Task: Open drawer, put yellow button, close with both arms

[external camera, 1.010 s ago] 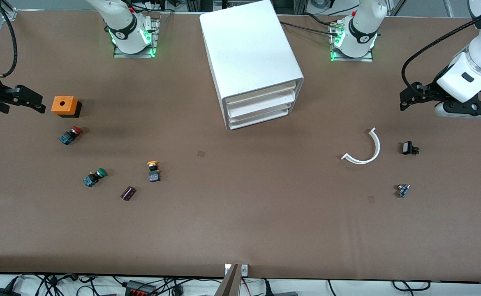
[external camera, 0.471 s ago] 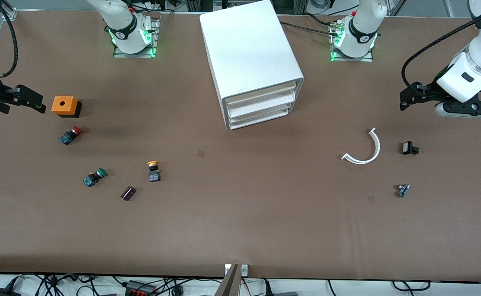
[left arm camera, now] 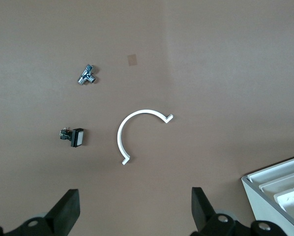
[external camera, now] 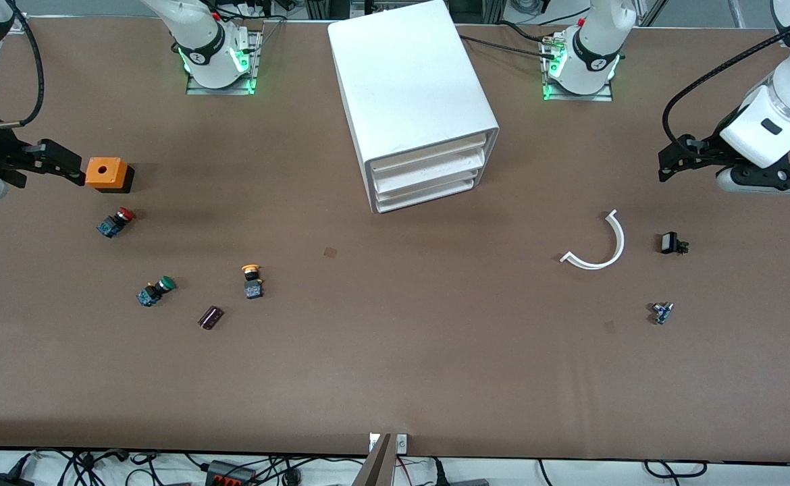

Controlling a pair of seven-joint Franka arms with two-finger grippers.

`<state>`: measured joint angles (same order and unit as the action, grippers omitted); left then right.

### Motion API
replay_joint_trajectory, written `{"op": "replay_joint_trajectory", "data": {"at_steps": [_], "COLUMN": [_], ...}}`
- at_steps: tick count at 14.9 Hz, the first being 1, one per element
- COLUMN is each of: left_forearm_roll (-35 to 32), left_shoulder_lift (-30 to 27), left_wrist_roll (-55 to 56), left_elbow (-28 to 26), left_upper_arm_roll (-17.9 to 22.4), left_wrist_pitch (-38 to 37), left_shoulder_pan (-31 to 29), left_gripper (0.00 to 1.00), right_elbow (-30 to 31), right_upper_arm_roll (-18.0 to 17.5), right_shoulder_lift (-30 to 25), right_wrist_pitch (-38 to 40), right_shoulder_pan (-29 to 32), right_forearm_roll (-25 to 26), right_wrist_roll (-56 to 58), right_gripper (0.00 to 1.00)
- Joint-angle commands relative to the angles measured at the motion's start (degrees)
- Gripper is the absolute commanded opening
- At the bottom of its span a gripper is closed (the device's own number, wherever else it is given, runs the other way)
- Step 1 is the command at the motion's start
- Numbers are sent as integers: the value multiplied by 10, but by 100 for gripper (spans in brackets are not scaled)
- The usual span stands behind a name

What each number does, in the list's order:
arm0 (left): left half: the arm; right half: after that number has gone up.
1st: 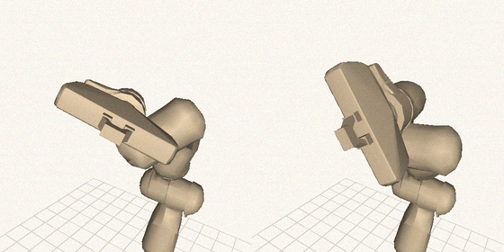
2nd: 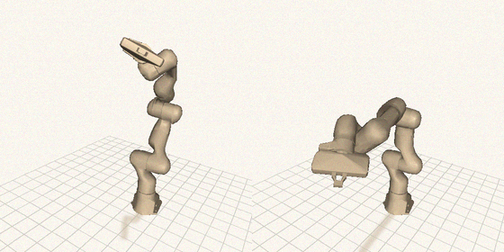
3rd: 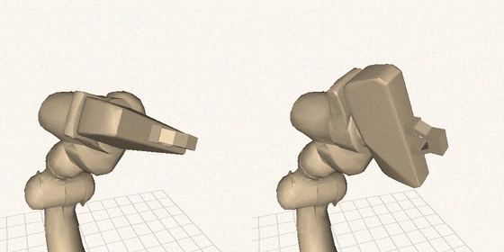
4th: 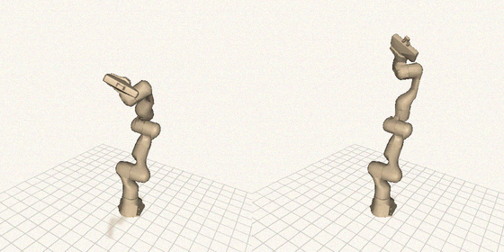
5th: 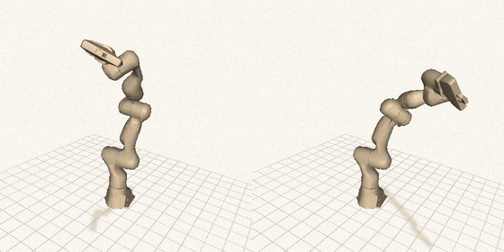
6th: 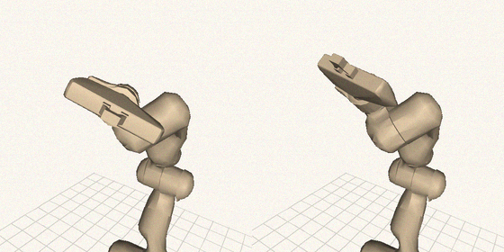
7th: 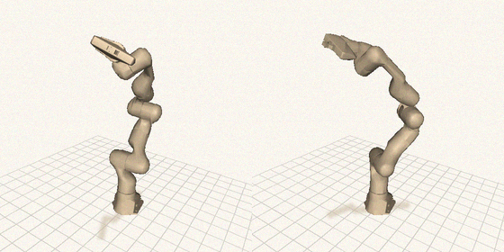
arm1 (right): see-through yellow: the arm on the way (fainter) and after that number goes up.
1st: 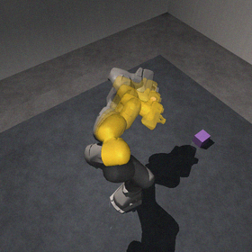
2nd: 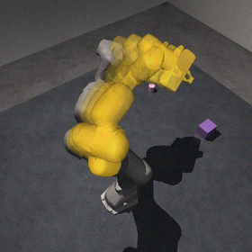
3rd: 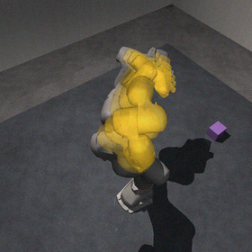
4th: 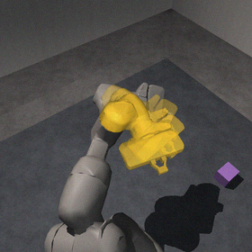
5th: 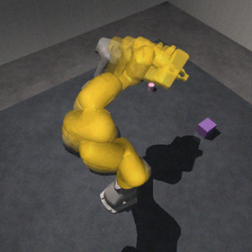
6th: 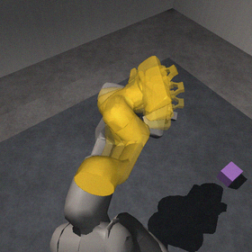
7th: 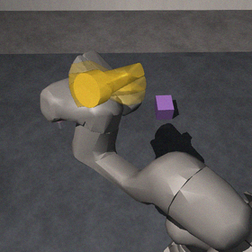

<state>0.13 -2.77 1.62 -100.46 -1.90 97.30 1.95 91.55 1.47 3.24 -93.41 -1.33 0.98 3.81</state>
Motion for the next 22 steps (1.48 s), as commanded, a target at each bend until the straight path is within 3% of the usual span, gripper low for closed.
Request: {"op": "replay_joint_trajectory", "data": {"at_steps": [1, 4, 11, 16, 22], "left_forearm_roll": [-2, 8, 163, 261, 435], "left_shoulder_lift": [10, 20, 42, 114, 217], "left_wrist_roll": [-7, -9, -14, -77, -301], "left_elbow": [23, 33, 33, 33, 13], "left_upper_arm_roll": [-2, -3, -11, -18, -18], "left_wrist_pitch": [-30, -66, -226, -210, -106], "left_shoulder_pan": [-3, 0, 8, 17, 18], "left_gripper": [100, 100, 100, 100, 100], "right_elbow": [-10, -15, -15, -15, -15], "right_upper_arm_roll": [-2, -3, -3, -3, -3], "right_shoulder_lift": [16, 38, 112, 177, 238], "right_wrist_pitch": [-4, -8, -58, -100, -142], "right_shoulder_pan": [-11, -27, -75, -121, -146], "right_forearm_roll": [0, -2, -1, 5, -1], "right_wrist_roll": [9, 0, -1, -4, -4], "right_gripper": [100, 100, 100, 100, 100]}}
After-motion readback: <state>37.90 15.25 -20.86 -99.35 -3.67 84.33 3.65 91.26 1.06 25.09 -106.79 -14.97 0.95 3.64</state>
